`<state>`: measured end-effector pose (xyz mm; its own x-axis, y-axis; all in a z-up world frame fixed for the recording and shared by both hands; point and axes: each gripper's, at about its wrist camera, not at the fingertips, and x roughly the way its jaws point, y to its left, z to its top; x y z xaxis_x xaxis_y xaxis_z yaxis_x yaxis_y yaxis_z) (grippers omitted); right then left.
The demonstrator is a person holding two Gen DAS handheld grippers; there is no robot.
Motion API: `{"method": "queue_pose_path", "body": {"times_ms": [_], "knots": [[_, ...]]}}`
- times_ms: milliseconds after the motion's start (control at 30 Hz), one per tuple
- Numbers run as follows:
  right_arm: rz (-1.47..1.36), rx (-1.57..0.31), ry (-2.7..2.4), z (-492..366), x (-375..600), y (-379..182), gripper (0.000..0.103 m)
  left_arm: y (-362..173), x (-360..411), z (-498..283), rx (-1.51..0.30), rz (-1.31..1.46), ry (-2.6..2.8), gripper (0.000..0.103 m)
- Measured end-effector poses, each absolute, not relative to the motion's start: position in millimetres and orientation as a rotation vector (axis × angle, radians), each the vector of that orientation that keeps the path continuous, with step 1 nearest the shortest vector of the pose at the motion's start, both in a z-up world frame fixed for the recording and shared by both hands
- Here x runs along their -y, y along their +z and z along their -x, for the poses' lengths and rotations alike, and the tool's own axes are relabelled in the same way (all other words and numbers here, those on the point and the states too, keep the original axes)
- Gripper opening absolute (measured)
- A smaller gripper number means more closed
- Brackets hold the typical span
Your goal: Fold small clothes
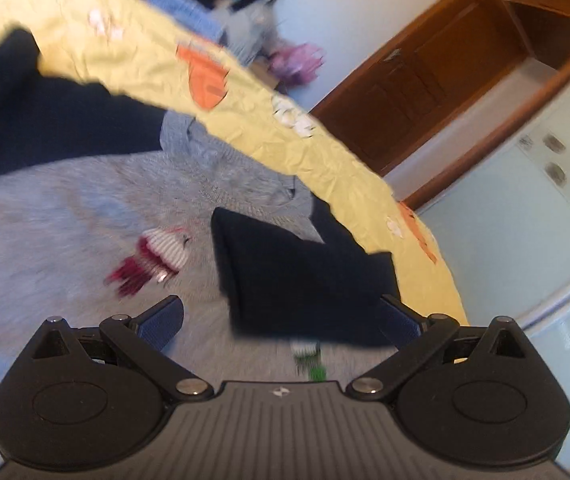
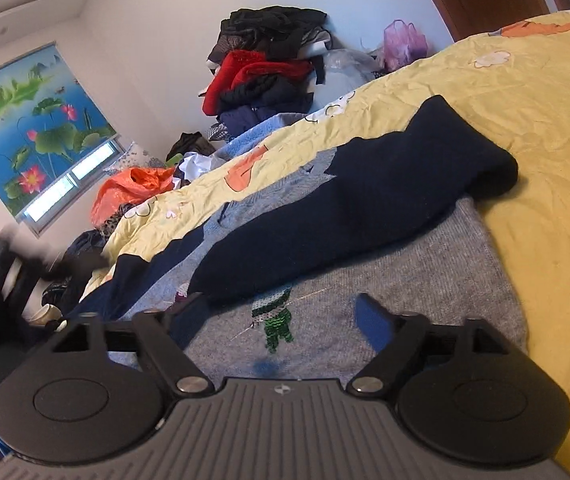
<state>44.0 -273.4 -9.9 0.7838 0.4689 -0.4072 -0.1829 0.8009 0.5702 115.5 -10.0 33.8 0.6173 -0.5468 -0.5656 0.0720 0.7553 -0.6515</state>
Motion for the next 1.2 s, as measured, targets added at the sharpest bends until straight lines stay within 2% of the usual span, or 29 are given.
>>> {"method": "queue_pose_path", "body": {"times_ms": [100, 133, 167, 200, 233, 267, 300, 367, 533, 667, 900, 1100, 1200], "knots": [[-0.517, -0.567, 0.383, -44, 271, -11, 0.089, 23, 20, -146, -0.892, 0.667, -0.339, 0.099], [-0.508, -0.566, 0.389, -42, 271, -11, 0.090, 21, 25, -152, -0.907, 0.665, -0.336, 0.092], [-0.501, -0.565, 0.395, -41, 270, -11, 0.092, 20, 30, -157, -0.924, 0.650, -0.331, 0.074], [-0.501, -0.564, 0.401, -41, 270, -11, 0.093, 19, 35, -163, -0.942, 0.618, -0.322, 0.060], [-0.507, -0.563, 0.407, -43, 269, -11, 0.094, 18, 42, -165, -0.960, 0.571, -0.306, 0.033], [-0.518, -0.562, 0.414, -42, 272, -11, 0.096, 16, 48, -168, -0.973, 0.515, -0.283, 0.019], [-0.532, -0.561, 0.422, -43, 274, -12, 0.097, 18, 53, -168, -0.965, 0.470, -0.274, 0.018], [-0.553, -0.556, 0.436, -43, 277, -13, 0.098, 22, 62, -168, -0.951, 0.376, -0.268, 0.009], [-0.553, -0.556, 0.441, -44, 276, -13, 0.099, 52, 70, -154, -0.837, 0.173, -0.243, 0.007], [-0.558, -0.554, 0.443, -44, 277, -14, 0.099, 70, 30, -151, -0.781, 0.188, -0.144, 0.008], [-0.550, -0.558, 0.444, -45, 277, -14, 0.100, 31, -33, -147, -0.897, 0.199, -0.013, 0.007], [-0.513, -0.564, 0.420, -54, 273, 2, 0.100, 34, -20, -135, -0.819, 0.133, 0.021, 0.010], [-0.480, -0.488, 0.375, -73, 279, 28, 0.102, 56, -13, -108, -0.661, 0.126, 0.057, 0.012]]}}
